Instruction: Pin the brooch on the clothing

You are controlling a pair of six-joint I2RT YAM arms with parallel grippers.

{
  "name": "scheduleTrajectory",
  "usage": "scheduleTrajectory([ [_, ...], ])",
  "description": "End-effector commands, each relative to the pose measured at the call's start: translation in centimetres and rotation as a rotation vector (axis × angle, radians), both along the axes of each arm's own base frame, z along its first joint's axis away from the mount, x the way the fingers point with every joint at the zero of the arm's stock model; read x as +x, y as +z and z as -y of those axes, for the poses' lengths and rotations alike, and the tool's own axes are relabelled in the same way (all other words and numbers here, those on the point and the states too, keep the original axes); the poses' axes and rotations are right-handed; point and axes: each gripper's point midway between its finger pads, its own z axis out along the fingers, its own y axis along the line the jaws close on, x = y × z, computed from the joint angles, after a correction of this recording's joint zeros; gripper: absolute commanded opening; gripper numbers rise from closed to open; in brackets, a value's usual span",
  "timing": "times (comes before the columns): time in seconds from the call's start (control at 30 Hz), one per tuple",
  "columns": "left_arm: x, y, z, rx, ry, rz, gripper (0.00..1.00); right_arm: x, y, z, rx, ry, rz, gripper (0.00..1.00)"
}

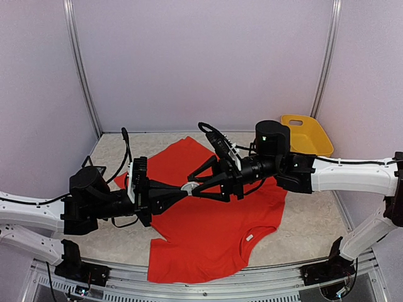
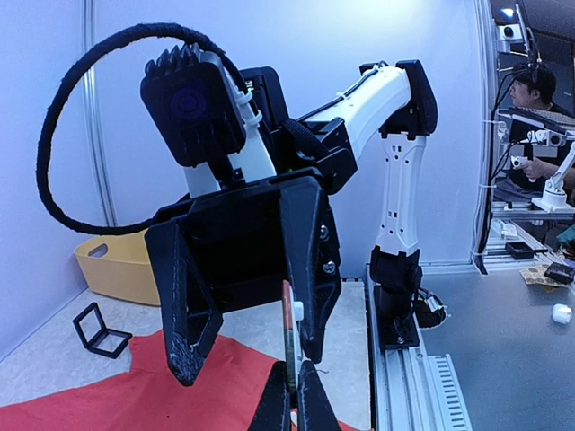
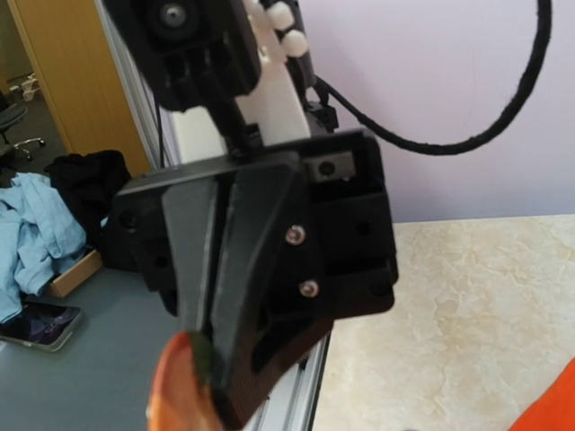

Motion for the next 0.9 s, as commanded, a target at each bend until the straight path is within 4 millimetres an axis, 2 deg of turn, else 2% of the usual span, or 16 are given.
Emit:
scheduleTrajectory([
  [0.0, -0.4, 1.5, 0.2, -0.021, -0.015, 0.027, 0.0, 0.0, 0.1, -0.6, -0.003, 0.003, 0.002, 0.49],
  [0.07, -0.5, 1.5, 0.3, -0.019, -0.021, 0.029, 0.0, 0.3, 0.1, -0.6, -0.006, -0.011, -0.001, 0.46],
  [0.37, -1.1, 0.8, 0.8, 0.02, -0.051, 0.046, 0.0, 1.2, -0.2, -1.0, -0.032, -0.058, -0.011, 0.2],
  [0.57, -1.4, 0.3, 1.2, 0.04, -0.073, 0.051, 0.0, 1.6, -0.1, -1.4, -0.054, -0.069, -0.027, 0.13],
  [0.73, -1.5, -0.3, 1.5, 0.061, -0.079, 0.056, 0.0, 2.0, -0.3, -1.6, -0.075, -0.084, -0.039, 0.14],
  [0.83, -1.2, -0.2, 1.4, 0.057, -0.063, 0.054, 0.0, 1.9, -0.7, -1.5, -0.084, -0.076, -0.035, 0.24],
  [0.87, -1.1, -0.2, 1.3, 0.055, -0.054, 0.053, 0.0, 1.6, -0.7, -1.4, -0.084, -0.065, -0.029, 0.31],
])
